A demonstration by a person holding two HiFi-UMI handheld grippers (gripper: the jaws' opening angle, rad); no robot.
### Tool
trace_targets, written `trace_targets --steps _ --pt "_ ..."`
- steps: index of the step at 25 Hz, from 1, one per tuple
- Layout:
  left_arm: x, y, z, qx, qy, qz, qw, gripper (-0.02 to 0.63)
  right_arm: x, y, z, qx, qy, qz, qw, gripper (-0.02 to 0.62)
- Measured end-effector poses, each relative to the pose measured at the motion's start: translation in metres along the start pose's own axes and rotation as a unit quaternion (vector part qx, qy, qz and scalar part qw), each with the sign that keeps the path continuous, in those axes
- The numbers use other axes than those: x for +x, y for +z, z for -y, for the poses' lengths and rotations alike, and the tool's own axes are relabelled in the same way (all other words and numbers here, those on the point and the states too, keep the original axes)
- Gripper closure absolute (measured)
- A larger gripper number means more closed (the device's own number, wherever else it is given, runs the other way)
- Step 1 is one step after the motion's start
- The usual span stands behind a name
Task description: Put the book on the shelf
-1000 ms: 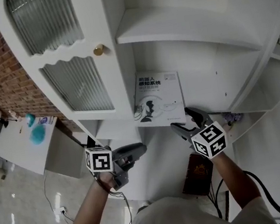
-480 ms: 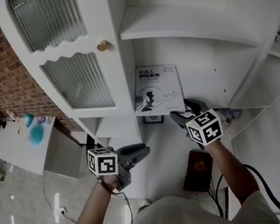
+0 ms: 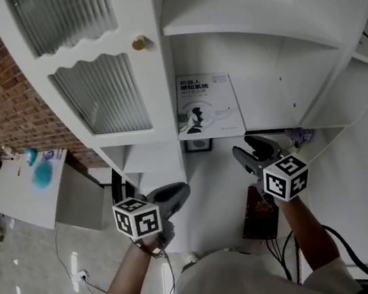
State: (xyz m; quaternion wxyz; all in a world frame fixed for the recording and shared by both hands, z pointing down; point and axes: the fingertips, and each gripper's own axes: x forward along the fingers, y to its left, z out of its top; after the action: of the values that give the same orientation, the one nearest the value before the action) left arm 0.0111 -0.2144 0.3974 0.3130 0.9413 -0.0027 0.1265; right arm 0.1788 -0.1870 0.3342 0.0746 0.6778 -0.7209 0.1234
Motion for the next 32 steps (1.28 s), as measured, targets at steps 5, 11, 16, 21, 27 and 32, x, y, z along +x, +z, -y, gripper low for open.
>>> trace_targets --steps 5,11,16,21,27,32 --pt "-0.008 -0.010 -0.005 0.000 0.020 0.020 0.9996 0.577 -0.025 -0.018 -0.036 0.051 0.025 0.029 0.998 0.494" --pt "-0.014 -0.042 -0.017 0.016 0.057 0.005 0.9982 0.598 -0.036 -0.068 -0.069 0.095 0.038 0.029 0.994 0.588" --pt "-0.021 -0.058 -0.015 0.077 0.082 0.027 0.9933 0.598 -0.053 -0.111 -0.085 0.101 0.034 0.011 0.994 0.592" --pt "-0.020 -0.078 -0.017 0.060 0.077 0.035 0.9946 0.598 -0.064 -0.142 -0.092 0.113 0.028 -0.006 0.993 0.592" --pt "-0.015 -0.085 -0.011 0.065 0.073 0.031 0.9947 0.598 -0.067 -0.149 -0.088 0.132 0.020 -0.004 0.991 0.592" --pt "-0.014 -0.090 -0.009 0.057 0.063 0.028 0.9960 0.598 -0.064 -0.150 -0.090 0.132 0.024 -0.005 0.991 0.592"
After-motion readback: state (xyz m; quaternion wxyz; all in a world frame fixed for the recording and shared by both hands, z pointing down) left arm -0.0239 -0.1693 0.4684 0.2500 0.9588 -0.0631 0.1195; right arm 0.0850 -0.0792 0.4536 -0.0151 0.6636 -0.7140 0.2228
